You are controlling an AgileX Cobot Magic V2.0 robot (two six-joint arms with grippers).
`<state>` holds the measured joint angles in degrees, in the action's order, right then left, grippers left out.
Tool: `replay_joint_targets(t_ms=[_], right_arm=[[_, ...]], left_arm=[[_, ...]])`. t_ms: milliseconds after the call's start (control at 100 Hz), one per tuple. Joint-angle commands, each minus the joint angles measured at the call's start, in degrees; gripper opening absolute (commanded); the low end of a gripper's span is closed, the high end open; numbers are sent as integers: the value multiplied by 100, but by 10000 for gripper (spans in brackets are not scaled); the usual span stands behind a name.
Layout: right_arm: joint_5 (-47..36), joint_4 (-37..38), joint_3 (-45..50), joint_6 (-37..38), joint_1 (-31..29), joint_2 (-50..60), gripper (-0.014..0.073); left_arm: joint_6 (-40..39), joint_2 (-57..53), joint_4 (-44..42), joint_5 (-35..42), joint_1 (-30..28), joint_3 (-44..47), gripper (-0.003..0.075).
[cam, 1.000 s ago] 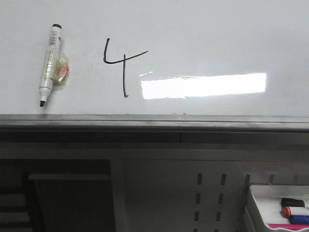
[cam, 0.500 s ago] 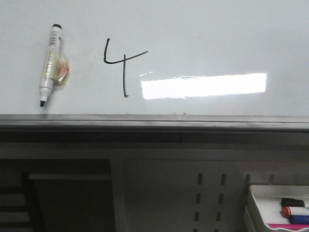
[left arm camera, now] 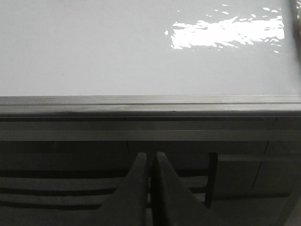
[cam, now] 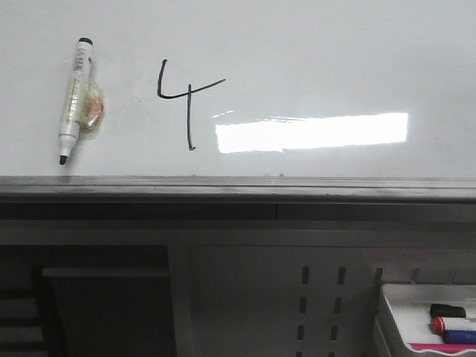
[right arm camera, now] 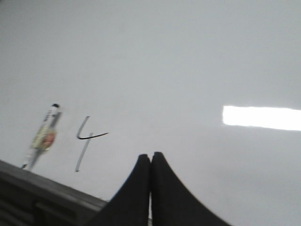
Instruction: Write number 4 on whiteboard
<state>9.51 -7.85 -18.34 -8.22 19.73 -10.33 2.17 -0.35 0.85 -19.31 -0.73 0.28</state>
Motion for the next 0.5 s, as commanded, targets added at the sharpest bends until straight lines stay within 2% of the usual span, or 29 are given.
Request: replay_joint_targets(t_ms=[0,90,270,370,490], right_arm=[[-425,520,-84,512,-511,-54,-52],[-685,785,221,512,-1044,64,-52],[-795,817,1164,512,-1886,767,-52],[-624,817,1597,522,-2224,1202,-52],[-465,827,2030,522,-2378,1172,-52]], left_arm=[[2,-145,2,294,-4,189,-20],[2,-145,2,294,-4,189,-20],[2,-145,2,294,-4,189,-20],[2,-145,2,294,-4,189,-20],[2,-145,2,306,-4,189,-20]])
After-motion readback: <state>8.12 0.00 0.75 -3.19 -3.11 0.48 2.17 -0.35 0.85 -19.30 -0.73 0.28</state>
